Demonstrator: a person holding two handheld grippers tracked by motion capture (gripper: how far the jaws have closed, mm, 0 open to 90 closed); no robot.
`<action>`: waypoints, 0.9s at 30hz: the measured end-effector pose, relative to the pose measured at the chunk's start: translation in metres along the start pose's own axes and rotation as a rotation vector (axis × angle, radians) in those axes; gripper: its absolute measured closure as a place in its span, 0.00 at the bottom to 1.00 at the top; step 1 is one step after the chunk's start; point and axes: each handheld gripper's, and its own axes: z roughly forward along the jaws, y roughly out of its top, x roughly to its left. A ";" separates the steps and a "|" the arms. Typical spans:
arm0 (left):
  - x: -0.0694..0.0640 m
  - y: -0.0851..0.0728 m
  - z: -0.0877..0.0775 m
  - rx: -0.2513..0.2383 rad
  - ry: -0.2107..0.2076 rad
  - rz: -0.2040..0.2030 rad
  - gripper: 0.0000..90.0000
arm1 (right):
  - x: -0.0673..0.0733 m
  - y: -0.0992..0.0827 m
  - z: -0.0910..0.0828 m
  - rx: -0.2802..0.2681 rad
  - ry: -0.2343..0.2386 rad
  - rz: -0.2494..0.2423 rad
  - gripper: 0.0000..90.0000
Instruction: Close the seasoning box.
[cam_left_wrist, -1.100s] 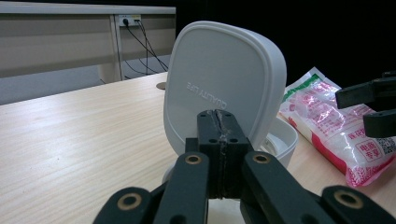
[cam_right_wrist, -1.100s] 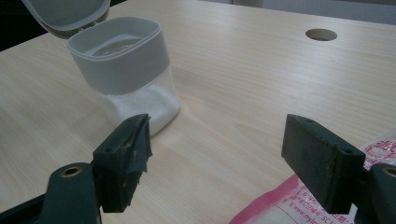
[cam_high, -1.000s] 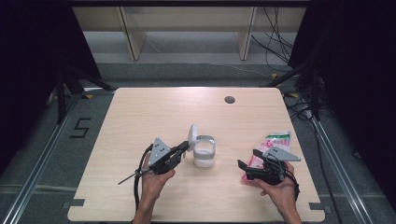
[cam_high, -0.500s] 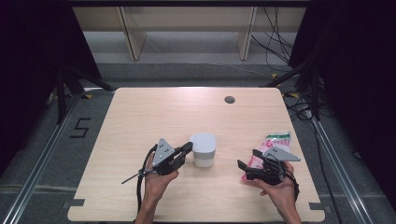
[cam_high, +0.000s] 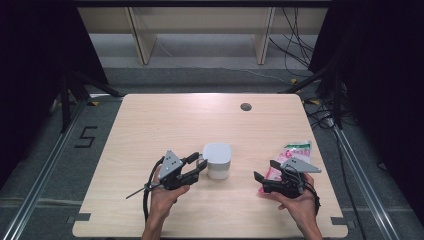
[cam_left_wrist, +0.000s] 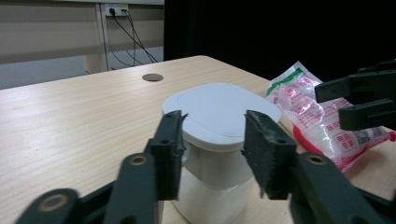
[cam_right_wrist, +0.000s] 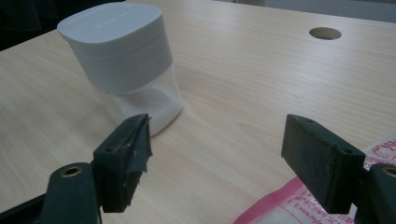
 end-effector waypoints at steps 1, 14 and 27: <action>0.000 0.000 -0.001 0.003 0.001 -0.002 0.56 | 0.000 0.000 0.000 0.000 0.000 -0.003 0.28; -0.005 -0.006 -0.004 0.045 -0.006 0.008 0.35 | 0.000 -0.001 0.000 0.010 0.019 0.008 0.28; -0.009 -0.019 -0.013 0.044 -0.011 0.011 0.32 | 0.004 -0.002 0.000 0.010 0.026 -0.020 0.27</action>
